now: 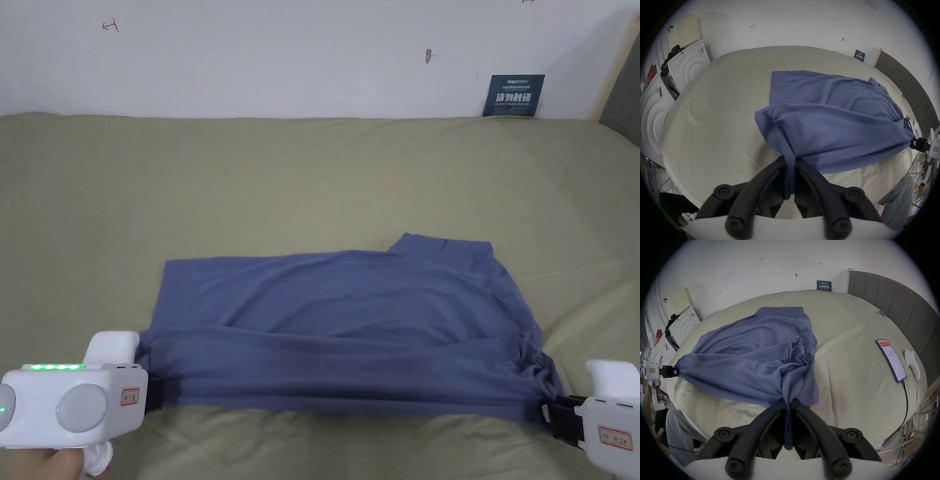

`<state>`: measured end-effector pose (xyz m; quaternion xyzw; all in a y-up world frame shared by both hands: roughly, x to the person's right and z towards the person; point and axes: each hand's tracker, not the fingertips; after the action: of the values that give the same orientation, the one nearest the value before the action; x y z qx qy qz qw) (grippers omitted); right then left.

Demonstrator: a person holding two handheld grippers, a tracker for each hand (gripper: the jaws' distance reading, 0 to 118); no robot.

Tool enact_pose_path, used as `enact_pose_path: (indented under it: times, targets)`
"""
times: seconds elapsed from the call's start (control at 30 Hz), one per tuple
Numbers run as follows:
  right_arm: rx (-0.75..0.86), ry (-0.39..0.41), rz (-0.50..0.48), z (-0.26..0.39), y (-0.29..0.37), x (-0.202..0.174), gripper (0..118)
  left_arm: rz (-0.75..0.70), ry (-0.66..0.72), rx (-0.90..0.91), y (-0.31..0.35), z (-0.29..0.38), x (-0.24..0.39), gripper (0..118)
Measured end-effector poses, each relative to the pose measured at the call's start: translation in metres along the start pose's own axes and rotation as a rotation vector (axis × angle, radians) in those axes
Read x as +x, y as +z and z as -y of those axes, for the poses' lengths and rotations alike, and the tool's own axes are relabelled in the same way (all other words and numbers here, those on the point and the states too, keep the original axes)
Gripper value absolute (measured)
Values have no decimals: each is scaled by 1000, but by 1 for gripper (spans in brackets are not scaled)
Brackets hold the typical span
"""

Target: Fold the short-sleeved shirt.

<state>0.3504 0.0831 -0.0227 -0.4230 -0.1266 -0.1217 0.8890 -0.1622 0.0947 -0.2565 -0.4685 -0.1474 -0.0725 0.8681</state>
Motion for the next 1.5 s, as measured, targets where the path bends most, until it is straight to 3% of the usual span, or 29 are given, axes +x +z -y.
enact_pose_path:
  times: [0.03,0.07,0.1,0.13,0.17,0.2,0.23,0.3,0.37,0.4,0.43,0.47,0.5,0.7,0.83,1.0,1.03,1.07,1.1,1.13,1.3,1.33,1.4,1.47,1.5]
  targets:
    - [1,-4,-2,0,-1,1,7,8,8,1,-1,1,-1,10]
    - [-3,-11,-8,0,0,1,16,24,25,9,-3,1,-2,12]
    - [-11,-16,-5,0,2,-2,43,69,43,20,-4,2,-5,27]
    - [-17,-11,10,0,4,-3,98,109,57,23,-5,2,-10,78]
    - [-32,7,25,-1,6,-5,118,127,75,19,-6,2,-12,114]
    - [-21,19,31,3,13,-5,110,119,76,26,-2,3,-12,118]
    - [34,59,17,-5,17,-8,104,84,66,98,9,0,-12,115]
    - [70,23,27,-20,20,-5,105,39,15,113,19,-8,-9,112]
    - [134,1,21,-33,42,-10,100,-7,-31,170,30,-20,-4,99]
    - [165,2,24,-42,44,-14,90,-15,-47,205,34,-29,-3,80]
    - [196,3,20,-53,45,-17,55,-25,-57,224,37,-39,1,35]
    - [226,-1,24,-61,45,-21,15,-23,-63,224,37,-48,4,0]
    - [247,-3,26,-72,37,-27,0,-17,-61,222,31,-58,6,0]
    - [254,41,42,-123,-19,-58,0,-7,-11,183,-24,-123,14,0]
    - [188,35,44,-160,-87,-45,0,-77,41,113,-83,-168,5,0]
    - [178,63,88,-184,-124,-38,0,-81,108,50,-130,-206,-7,4]
    - [174,78,97,-187,-125,-38,0,-94,108,42,-136,-211,-7,16]
    - [169,83,99,-190,-129,-34,0,-98,104,39,-141,-214,-9,44]
    - [163,94,112,-194,-132,-30,0,-96,95,26,-149,-218,-9,86]
    - [162,104,126,-197,-135,-27,0,-90,78,-28,-158,-220,-8,118]
    - [134,95,160,-206,-134,-15,0,-154,40,-66,-174,-218,-4,107]
    - [131,86,164,-207,-135,-12,0,-141,39,-65,-174,-215,-7,100]
    - [109,61,158,-209,-137,-6,0,-96,44,-50,-168,-213,-6,77]
    - [104,52,165,-215,-141,1,0,-91,43,-40,-165,-216,-2,34]
    - [97,49,161,-218,-142,3,0,-93,36,-32,-164,-216,-2,5]
